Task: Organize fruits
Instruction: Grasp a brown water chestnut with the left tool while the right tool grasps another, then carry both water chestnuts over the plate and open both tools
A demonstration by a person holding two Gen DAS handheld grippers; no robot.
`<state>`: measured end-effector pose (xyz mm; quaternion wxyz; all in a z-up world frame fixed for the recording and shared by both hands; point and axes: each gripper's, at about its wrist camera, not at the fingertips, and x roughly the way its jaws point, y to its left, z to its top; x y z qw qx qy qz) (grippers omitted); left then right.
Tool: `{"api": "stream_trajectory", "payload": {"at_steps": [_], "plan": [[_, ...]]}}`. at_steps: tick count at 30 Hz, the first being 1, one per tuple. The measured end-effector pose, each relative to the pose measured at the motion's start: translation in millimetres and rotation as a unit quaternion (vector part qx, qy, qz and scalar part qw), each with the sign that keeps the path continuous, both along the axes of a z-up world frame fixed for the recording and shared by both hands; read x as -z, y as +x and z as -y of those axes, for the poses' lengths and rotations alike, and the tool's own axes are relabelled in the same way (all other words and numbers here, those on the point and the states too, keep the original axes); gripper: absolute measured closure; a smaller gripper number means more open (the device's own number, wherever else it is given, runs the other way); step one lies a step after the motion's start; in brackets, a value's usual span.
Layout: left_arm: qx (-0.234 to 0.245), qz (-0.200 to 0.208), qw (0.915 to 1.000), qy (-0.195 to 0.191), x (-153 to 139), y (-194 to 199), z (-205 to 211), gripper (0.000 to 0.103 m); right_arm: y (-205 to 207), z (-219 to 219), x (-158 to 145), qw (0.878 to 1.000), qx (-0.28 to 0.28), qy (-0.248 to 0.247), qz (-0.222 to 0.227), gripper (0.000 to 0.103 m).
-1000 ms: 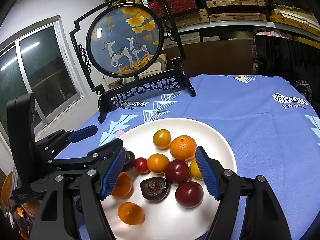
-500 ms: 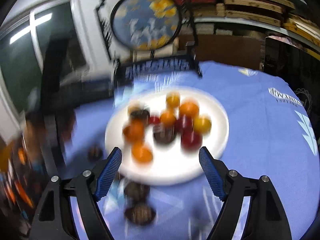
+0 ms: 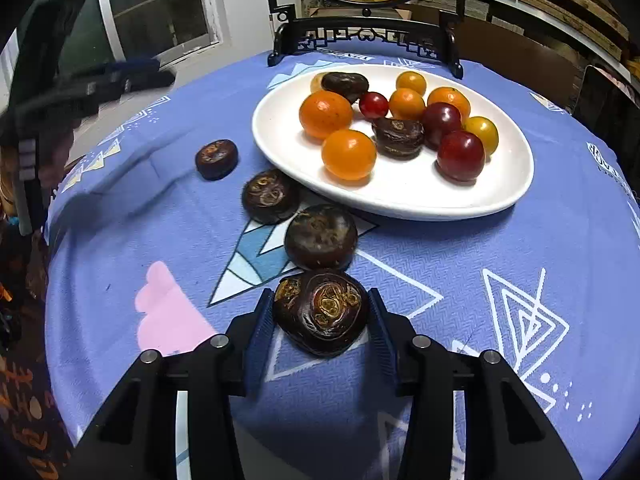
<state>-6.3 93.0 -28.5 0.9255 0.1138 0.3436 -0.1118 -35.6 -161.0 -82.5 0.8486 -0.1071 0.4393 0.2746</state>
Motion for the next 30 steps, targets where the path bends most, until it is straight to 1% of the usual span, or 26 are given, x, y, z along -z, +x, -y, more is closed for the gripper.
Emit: {"api": "stream_trajectory", "payload": {"at_steps": [2,6,11,13,14,15,16,17,18,20,22,24,26,30], "plan": [[0.016,-0.017,0.9997,0.012,10.9,-4.9,3.8,0.021,-7.3,2.8,-4.3,1.000,0.002,0.001,0.006,0.057],[0.063,-0.044,0.9968,0.022,31.3,-6.1,27.1,0.021,-15.8,14.9,-11.9,1.000,0.022,0.010,0.014,0.057],[0.077,-0.070,0.9944,0.020,49.4,9.7,45.1,0.021,-22.2,23.1,-15.9,0.999,0.031,0.015,0.017,0.057],[0.072,-0.087,0.9934,0.016,57.8,19.8,47.6,0.027,-23.5,23.4,-16.4,0.999,0.031,0.017,0.017,0.057],[0.070,-0.097,0.9927,0.013,60.9,23.3,47.3,0.033,-24.0,22.9,-16.7,0.999,0.029,0.018,0.017,0.057],[0.068,-0.109,0.9917,0.009,64.7,26.8,46.9,0.043,-23.3,22.6,-16.6,0.999,0.028,0.020,0.016,0.057],[0.064,-0.121,0.9905,0.005,68.4,30.7,45.4,0.047,-23.0,22.2,-16.5,0.999,0.027,0.022,0.016,0.057],[0.065,-0.125,0.9900,-0.006,68.7,32.6,42.6,0.052,-22.5,21.4,-16.4,0.999,0.026,0.022,0.015,0.057],[0.065,-0.125,0.9899,-0.012,68.1,32.8,40.9,0.062,-22.0,21.0,-15.8,0.999,0.026,0.023,0.015,0.057],[0.055,-0.124,0.9907,-0.013,66.3,32.3,37.8,0.063,-20.6,20.0,-14.5,0.999,0.025,0.025,0.013,0.057],[0.049,-0.109,0.9928,-0.008,61.3,27.4,36.7,0.063,-20.7,20.3,-13.1,0.999,0.026,0.024,0.012,0.057],[0.049,-0.081,0.9955,0.004,51.5,18.1,40.6,0.063,-21.9,20.2,-12.5,0.999,0.025,0.026,0.012,0.057],[0.045,-0.062,0.9969,0.016,44.2,12.9,44.0,0.063,-22.6,20.3,-11.9,0.999,0.026,0.025,0.011,0.057],[0.044,-0.035,0.9979,0.032,31.7,3.7,52.8,0.063,-25.0,19.2,-10.9,0.999,0.026,0.025,0.010,0.057]]}}
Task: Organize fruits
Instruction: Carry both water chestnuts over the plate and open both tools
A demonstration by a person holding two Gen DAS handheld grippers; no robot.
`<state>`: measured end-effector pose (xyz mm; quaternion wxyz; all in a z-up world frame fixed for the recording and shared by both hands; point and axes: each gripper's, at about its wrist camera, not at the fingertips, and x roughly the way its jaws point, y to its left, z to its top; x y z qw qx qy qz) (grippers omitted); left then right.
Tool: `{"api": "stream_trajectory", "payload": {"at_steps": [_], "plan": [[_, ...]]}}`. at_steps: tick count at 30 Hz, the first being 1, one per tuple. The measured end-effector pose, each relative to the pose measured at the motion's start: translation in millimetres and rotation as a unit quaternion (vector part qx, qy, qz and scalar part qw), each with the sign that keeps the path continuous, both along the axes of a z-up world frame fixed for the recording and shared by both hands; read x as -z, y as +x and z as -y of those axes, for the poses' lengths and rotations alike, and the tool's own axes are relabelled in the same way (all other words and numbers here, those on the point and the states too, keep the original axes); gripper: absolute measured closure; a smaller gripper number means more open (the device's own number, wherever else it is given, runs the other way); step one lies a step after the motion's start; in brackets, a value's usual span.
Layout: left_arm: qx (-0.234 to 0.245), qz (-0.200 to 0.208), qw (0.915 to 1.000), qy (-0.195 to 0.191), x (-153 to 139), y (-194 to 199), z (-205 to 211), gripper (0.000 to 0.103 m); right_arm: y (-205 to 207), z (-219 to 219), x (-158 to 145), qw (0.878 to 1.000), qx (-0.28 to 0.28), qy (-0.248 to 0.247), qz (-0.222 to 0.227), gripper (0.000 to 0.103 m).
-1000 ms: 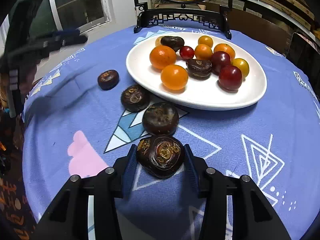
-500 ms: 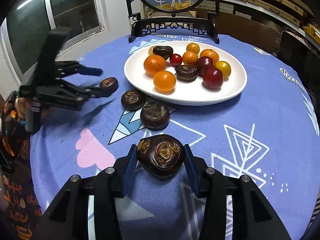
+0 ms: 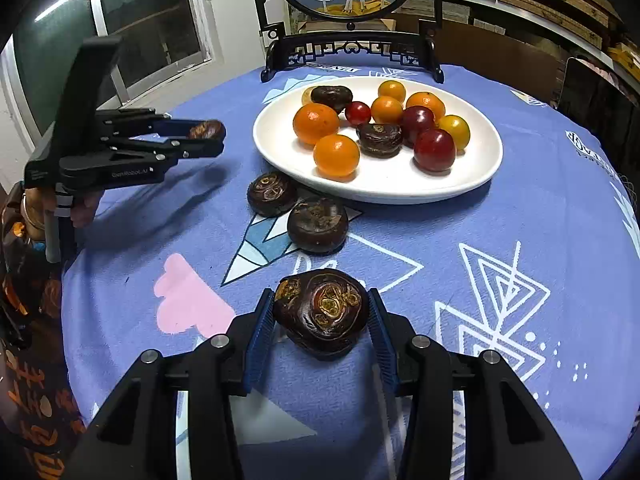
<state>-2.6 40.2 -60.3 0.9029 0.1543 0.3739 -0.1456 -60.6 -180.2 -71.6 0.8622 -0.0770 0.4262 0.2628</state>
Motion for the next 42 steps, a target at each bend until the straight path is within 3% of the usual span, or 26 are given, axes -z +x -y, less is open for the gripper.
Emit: {"api": "stream_trajectory", "payload": {"at_steps": [11,28,42], "plan": [[0.006,0.025,0.9996,0.012,-14.5,-7.2,15.4,0.063,-8.7,-1.5,-5.3,1.000,-0.003,0.006,0.006,0.057],[0.011,0.025,0.9993,0.027,-12.0,-3.5,29.4,0.063,-10.1,-2.0,-0.6,1.000,-0.013,0.021,0.004,0.057],[-0.026,-0.005,0.9995,0.015,2.7,-16.6,-2.7,0.063,-18.2,-13.6,0.4,1.000,-0.021,0.022,0.002,0.057]]}}
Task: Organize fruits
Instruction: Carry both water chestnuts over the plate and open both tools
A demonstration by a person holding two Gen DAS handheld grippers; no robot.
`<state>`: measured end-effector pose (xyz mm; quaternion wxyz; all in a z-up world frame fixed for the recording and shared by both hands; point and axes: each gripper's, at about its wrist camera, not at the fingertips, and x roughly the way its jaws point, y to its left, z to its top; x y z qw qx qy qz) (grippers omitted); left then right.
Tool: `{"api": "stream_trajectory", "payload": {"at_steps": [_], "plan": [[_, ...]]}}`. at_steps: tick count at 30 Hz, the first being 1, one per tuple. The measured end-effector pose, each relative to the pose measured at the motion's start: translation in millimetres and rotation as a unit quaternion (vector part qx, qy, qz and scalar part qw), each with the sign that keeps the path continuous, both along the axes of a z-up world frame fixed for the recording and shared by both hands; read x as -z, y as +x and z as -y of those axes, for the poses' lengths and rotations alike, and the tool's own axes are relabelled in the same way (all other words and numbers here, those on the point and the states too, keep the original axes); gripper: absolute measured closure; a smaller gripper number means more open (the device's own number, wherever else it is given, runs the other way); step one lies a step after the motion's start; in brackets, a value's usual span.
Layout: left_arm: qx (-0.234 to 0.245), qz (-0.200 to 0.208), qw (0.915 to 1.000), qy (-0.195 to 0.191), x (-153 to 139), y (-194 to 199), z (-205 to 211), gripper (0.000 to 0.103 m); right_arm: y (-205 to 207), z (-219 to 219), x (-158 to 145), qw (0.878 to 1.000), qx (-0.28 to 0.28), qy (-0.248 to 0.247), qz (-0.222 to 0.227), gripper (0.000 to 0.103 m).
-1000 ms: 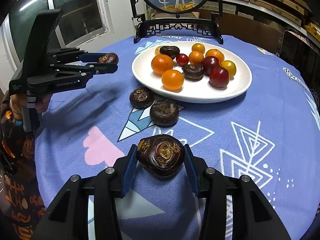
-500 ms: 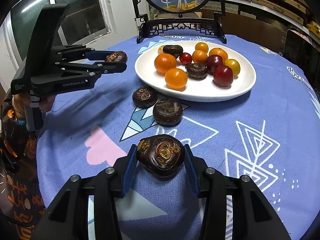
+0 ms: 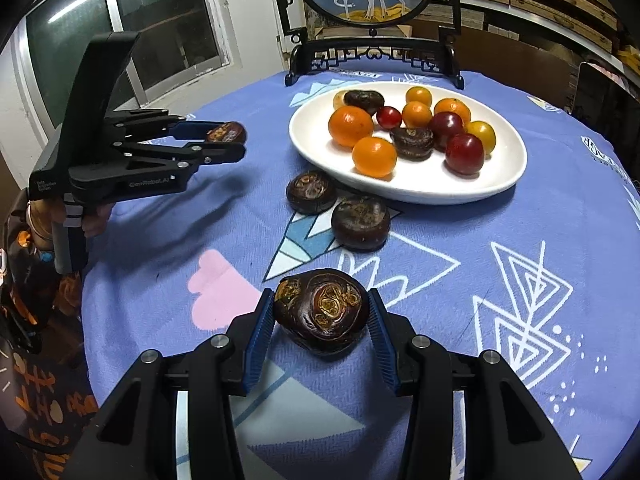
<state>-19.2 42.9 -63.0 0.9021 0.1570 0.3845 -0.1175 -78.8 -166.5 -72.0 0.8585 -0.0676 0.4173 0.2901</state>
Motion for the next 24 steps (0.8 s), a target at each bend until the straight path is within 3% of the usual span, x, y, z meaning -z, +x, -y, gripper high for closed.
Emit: {"api": "stream_trajectory", "payload": {"at_steps": [14,24], "plan": [[0.016,0.017,0.9997,-0.010,-16.7,-1.6,12.8,0.063,-1.9,-5.9,2.6,1.000,-0.001,-0.016,-0.006,0.057],[-0.016,0.086,0.9951,-0.046,-70.3,38.8,33.2,0.062,34.1,3.3,-74.1,0.995,0.028,0.019,0.099,0.057]]}}
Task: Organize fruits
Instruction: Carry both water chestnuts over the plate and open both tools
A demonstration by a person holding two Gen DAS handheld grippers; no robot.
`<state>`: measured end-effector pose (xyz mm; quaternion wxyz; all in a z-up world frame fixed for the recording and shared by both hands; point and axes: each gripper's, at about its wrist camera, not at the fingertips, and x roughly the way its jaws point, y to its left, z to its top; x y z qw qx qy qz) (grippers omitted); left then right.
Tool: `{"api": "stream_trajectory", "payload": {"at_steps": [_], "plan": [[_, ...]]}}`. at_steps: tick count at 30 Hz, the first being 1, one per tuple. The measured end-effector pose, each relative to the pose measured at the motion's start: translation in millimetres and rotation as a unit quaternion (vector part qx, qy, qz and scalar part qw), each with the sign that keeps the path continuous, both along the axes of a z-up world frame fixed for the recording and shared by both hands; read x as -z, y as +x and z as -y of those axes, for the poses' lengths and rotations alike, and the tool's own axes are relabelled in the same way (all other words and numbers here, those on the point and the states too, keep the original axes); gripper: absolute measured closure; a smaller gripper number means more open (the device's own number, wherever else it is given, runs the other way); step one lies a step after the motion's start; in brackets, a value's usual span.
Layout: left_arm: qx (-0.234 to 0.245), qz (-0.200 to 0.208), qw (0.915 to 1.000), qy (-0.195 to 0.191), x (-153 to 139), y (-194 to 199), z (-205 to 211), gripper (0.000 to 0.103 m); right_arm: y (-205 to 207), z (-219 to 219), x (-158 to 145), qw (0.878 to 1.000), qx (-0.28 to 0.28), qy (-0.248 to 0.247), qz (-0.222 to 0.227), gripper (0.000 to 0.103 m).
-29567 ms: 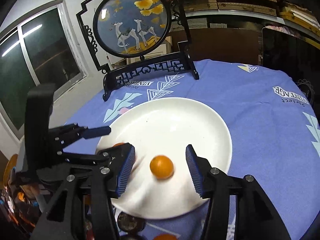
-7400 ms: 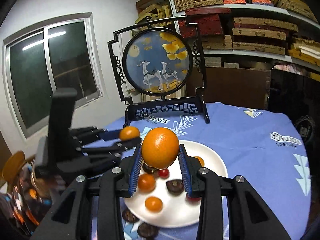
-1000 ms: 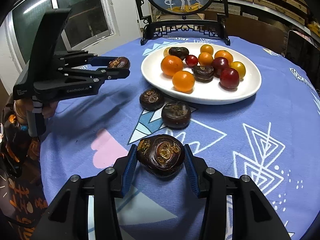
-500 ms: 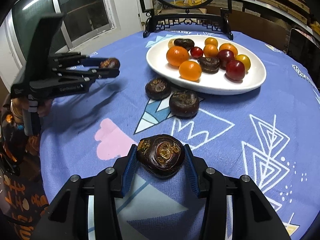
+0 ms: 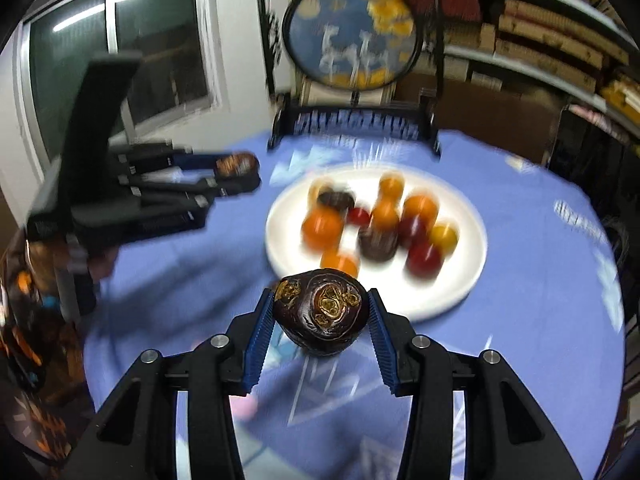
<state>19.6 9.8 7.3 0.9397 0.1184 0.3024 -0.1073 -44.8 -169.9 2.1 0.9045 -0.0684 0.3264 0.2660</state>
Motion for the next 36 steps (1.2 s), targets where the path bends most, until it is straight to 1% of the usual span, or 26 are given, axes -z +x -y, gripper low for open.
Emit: {"api": "stream_trajectory", "payload": {"at_steps": [1,6,9,12,14,17,22,23,26,27,28,29,30,34,36], "plan": [[-0.004,0.004,1.0000,-0.003,-4.2,4.5,1.4,0.062,5.8,1.0,-8.5,1.000,0.005,0.007,0.014,0.057],[-0.021,0.019,0.9994,-0.019,-18.8,32.1,9.6,0.062,35.2,7.3,-31.5,0.998,0.022,0.043,0.046,0.057],[-0.032,0.038,0.9986,-0.020,-24.0,47.8,14.3,0.062,54.8,12.5,-41.8,0.996,0.033,0.068,0.054,0.057],[-0.042,0.047,0.9977,-0.024,-24.4,61.9,17.3,0.062,72.5,13.2,-47.8,0.994,0.043,0.076,0.062,0.057],[-0.045,0.045,0.9976,-0.027,-21.5,67.5,18.1,0.062,83.1,11.8,-48.9,0.994,0.044,0.084,0.063,0.057],[-0.040,0.032,0.9980,-0.036,-9.8,76.7,18.4,0.062,93.7,8.1,-44.3,0.993,0.041,0.093,0.059,0.057],[-0.034,0.010,0.9989,-0.031,6.9,86.8,16.5,0.062,104.5,2.1,-22.7,0.994,0.045,0.088,0.045,0.057],[-0.033,0.005,0.9990,-0.031,9.5,88.4,16.1,0.059,109.7,0.6,-14.0,0.995,0.053,0.078,0.042,0.057],[-0.039,0.002,0.9990,-0.020,16.5,90.8,17.0,0.042,123.1,-3.8,5.9,0.996,0.078,0.046,0.028,0.055],[-0.040,0.005,0.9991,-0.013,18.4,90.8,18.1,0.036,127.0,-0.8,10.6,0.994,0.090,0.054,0.027,0.046],[-0.042,0.007,0.9990,-0.010,19.5,90.4,18.6,0.032,130.5,4.5,15.1,0.993,0.099,0.067,0.023,0.033],[-0.045,0.010,0.9989,-0.009,19.9,90.1,18.1,0.025,131.8,9.4,16.9,0.991,0.108,0.071,0.022,0.029],[-0.048,0.014,0.9987,-0.009,20.1,89.3,17.1,0.020,131.5,14.2,17.8,0.990,0.118,0.075,0.023,0.021],[-0.062,0.033,0.9975,-0.001,20.4,88.7,14.5,0.012,130.8,32.8,16.3,0.983,0.143,0.115,0.026,0.008],[-0.067,0.036,0.9971,0.000,20.8,89.0,13.5,0.011,129.2,38.9,13.7,0.979,0.156,0.130,0.034,0.006]]}}
